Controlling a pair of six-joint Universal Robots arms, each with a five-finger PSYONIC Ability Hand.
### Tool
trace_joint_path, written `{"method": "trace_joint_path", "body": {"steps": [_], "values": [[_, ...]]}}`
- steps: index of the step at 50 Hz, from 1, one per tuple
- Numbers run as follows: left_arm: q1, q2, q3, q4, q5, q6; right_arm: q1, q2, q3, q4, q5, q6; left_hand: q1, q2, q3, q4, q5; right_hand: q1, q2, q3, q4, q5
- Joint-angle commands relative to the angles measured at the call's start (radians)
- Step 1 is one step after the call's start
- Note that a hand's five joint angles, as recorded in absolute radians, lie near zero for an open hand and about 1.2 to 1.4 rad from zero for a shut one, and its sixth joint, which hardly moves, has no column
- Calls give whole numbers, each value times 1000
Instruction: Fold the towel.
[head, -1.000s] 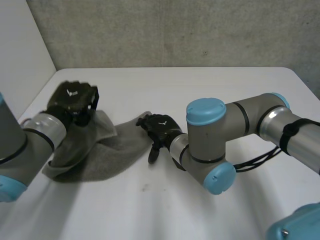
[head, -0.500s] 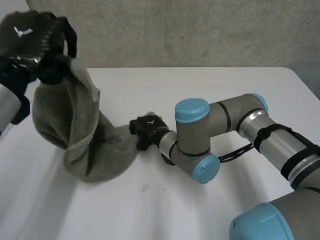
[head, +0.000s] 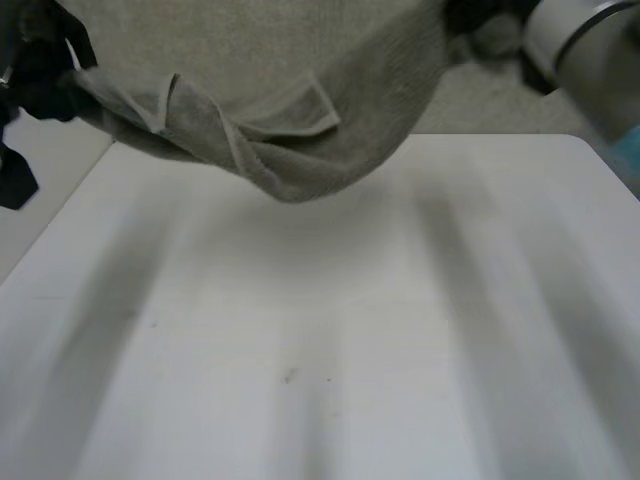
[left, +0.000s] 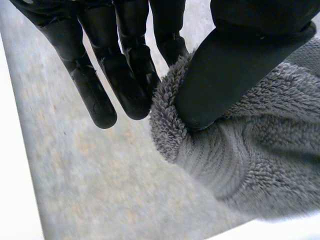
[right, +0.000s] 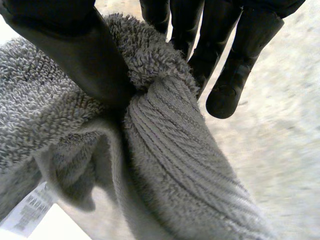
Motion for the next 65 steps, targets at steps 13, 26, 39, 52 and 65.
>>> {"method": "trace_joint_path", "body": {"steps": [13,26,39,52,65], "values": [[-154,-439,-84,-26,2,156,-71,-248,849,242,-175,-625,217,179,180,178,201,109,94,76,59,90],[-122,-445,-99,-35,-78,374,-63,-191,1144,34,-178,-644,-363,-401,-400,-402,-379,109,94,76,59,90],[-221,-253,-118,-29,-87,374,-80,-298,1173,-6,-304,-457,-951,-989,-988,-990,-967,-1113,-1127,-1146,-1163,-1132],[-468,-272,-47,-29,-161,362,-223,-424,1210,-146,-333,-302,-907,-945,-944,-946,-923,-1113,-1127,-1146,-1163,-1132],[-677,-620,195,-80,-343,363,-286,-501,1290,-261,-244,-314,-792,-831,-830,-832,-808,-1113,-1127,-1146,-1163,-1132]]}}
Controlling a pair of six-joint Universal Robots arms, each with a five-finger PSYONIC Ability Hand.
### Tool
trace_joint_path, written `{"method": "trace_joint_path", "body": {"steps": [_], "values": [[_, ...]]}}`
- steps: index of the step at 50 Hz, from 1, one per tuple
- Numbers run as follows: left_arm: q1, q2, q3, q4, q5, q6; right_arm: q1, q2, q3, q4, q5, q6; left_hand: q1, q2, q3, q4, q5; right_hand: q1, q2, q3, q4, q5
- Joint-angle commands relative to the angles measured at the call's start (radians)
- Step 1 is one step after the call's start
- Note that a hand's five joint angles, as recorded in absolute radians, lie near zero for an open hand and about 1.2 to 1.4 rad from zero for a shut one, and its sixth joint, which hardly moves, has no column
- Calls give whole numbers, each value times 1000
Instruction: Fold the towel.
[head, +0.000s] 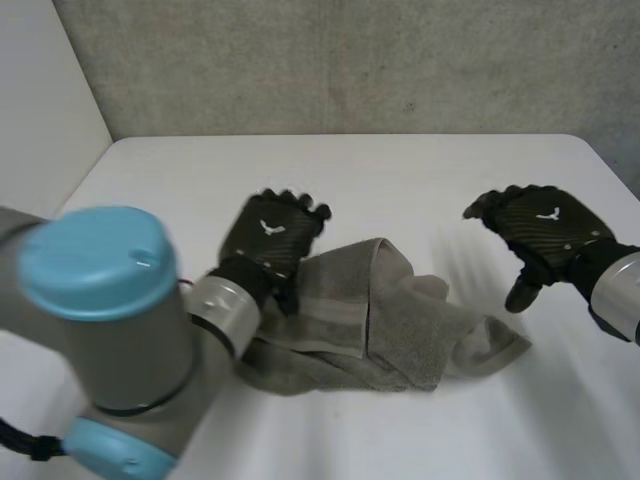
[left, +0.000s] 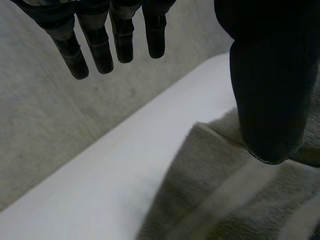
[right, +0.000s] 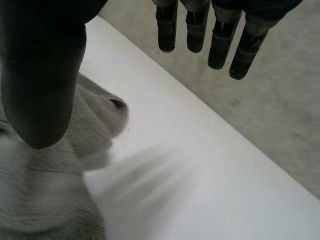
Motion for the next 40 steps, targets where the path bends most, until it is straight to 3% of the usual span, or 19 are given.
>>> {"method": "trace_joint_path", "body": {"steps": [1,5,16,25,40], "values": [[-68,-162,116,-32,-53,-2,-8,-12,32,-40,24,-8,91,90,90,91,88,-63,-79,-62,-82,-62],[-106,-249,193,-38,-56,0,-8,-11,44,-53,22,-8,170,169,169,170,167,-63,-79,-62,-82,-62],[-117,-457,368,-123,-61,3,-5,-8,87,-102,16,-10,329,328,328,328,326,-63,-79,-62,-82,-62],[-116,-493,400,-143,-59,6,-8,-4,103,-127,12,-10,405,404,404,405,402,-63,-79,-62,-82,-62],[-114,-474,408,-144,-58,1,-8,8,121,-155,10,-28,1101,1100,1099,1100,1098,-63,-79,-62,-82,-62]]}}
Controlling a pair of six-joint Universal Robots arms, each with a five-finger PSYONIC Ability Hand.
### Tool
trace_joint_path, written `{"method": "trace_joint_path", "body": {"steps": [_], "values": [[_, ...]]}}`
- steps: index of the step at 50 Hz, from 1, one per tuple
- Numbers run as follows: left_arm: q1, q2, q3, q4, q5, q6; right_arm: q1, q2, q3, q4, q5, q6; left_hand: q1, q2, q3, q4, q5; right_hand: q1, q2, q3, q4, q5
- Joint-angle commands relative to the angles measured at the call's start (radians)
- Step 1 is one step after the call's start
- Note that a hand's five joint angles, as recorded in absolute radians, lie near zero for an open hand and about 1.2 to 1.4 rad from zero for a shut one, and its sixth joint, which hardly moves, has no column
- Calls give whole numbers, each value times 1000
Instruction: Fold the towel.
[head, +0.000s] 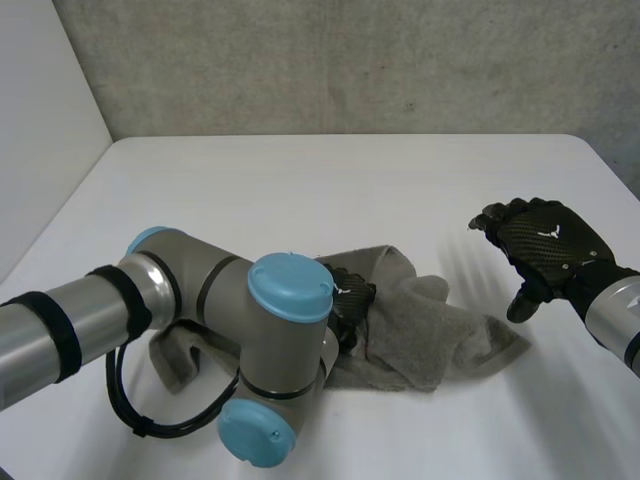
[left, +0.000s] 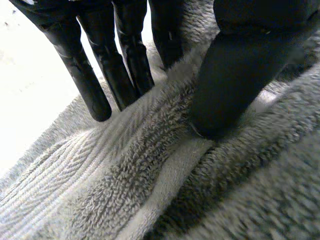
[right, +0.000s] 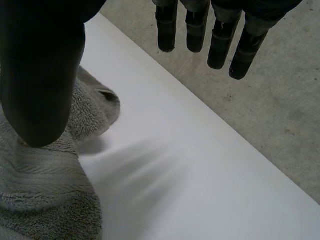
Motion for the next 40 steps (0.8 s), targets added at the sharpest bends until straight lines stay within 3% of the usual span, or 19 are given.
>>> {"method": "trace_joint_path", "body": {"steps": [1,10,19,24,35,40], "values": [[0,27,-5,-3,-3,-4,2,9,2,-10,0,-28,350,338,341,337,343,-63,-79,-62,-82,-62],[8,128,-38,-19,-6,4,2,54,-9,-8,0,-80,350,338,341,337,343,-63,-79,-62,-82,-62],[61,390,-129,-58,6,15,5,141,-188,120,8,-62,350,338,341,337,343,-63,-79,-62,-82,-62],[121,562,-198,-75,11,94,14,250,-416,324,-8,54,350,338,341,337,343,-63,-79,-62,-82,-62],[192,751,-238,-77,13,234,29,474,-750,480,-143,349,350,338,341,337,343,-63,-79,-62,-82,-62],[251,824,-235,-77,16,237,153,597,-848,536,-169,438,350,338,341,337,343,-63,-79,-62,-82,-62]]}}
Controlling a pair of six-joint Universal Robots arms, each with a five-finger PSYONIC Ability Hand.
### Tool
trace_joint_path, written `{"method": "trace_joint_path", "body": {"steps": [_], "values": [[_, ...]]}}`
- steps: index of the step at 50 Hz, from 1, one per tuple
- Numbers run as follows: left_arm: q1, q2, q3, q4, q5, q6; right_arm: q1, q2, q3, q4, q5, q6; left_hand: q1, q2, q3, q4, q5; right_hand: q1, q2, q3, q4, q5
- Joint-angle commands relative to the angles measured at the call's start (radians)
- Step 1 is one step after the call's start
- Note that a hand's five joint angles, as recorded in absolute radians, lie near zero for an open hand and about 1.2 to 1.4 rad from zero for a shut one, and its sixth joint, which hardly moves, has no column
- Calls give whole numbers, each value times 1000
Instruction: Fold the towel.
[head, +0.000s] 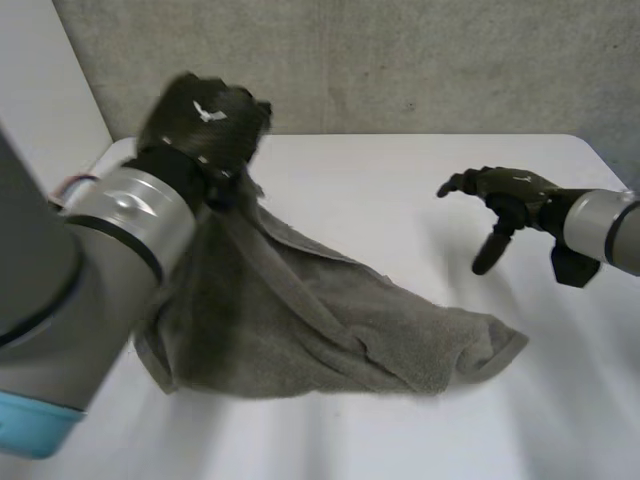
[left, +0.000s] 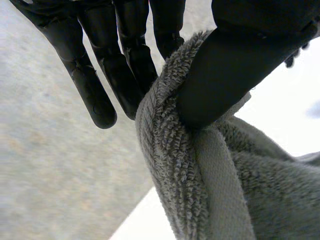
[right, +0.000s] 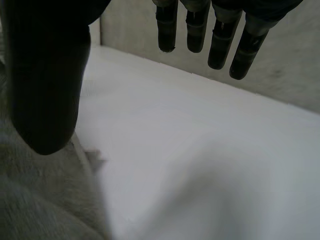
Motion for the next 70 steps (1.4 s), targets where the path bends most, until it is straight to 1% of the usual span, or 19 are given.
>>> {"method": "trace_joint_path", "body": {"steps": [1,15,16,17,19,20,21,23,25,26,28,30,37,42,45,58,67,69,70], "values": [[63,88,3,2,3,15,121,149,-130,65,-46,126,213,180,185,180,204,-63,-79,-62,-82,-62],[178,204,-28,6,137,1,333,330,-268,87,-25,172,213,180,185,180,204,-63,-79,-62,-82,-62],[189,213,-35,9,146,1,337,344,-291,103,-20,170,213,180,185,180,204,221,204,221,201,222],[189,214,-35,9,146,1,337,344,-291,104,-20,170,213,180,185,180,204,224,207,224,204,225],[212,217,-48,11,160,1,337,355,-339,122,4,164,213,180,185,180,204,963,946,963,943,964],[212,217,-48,11,160,1,337,355,-339,122,4,164,213,180,185,180,204,966,950,967,947,967],[229,215,-52,11,164,1,334,356,-375,116,32,157,213,180,185,180,204,1157,1141,1157,1138,1158],[244,209,-54,14,166,3,327,353,-428,108,80,135,213,180,185,180,204,1159,1143,1159,1140,1160],[285,186,-34,32,169,1,313,349,-585,72,218,33,213,180,185,180,204,1159,1143,1159,1140,1160],[286,186,-34,32,169,1,313,348,-586,71,219,32,213,180,185,180,204,1159,1143,1159,1140,1160],[348,110,26,90,186,-10,290,327,-730,23,344,-108,213,180,185,180,204,1159,1143,1159,1140,1160],[361,67,73,121,198,-26,287,310,-794,-19,389,-157,213,180,185,180,204,1159,1143,1159,1140,1160],[373,-95,327,172,197,-168,291,209,-830,-237,417,-164,213,180,185,180,204,1159,1143,1159,1140,1160],[382,-174,431,173,206,-325,307,103,-645,-261,400,-176,213,180,185,180,204,1159,1143,1159,1140,1160],[382,-196,391,176,204,-350,317,56,-496,-272,396,-188,213,180,185,180,204,1159,1143,1159,1140,1160],[384,-265,-55,351,249,-314,319,138,-36,-223,394,-464,213,180,185,180,204,1159,1143,1159,1140,1160],[399,-254,-227,397,322,-166,314,198,57,-234,365,-448,213,180,185,180,204,1159,1143,1159,1140,1160],[407,-230,-247,397,322,-152,305,192,69,-241,340,-376,213,180,185,180,204,535,519,535,516,536],[407,-230,-247,397,322,-152,305,192,69,-242,340,-376,213,180,185,180,204,532,516,532,513,533]]}}
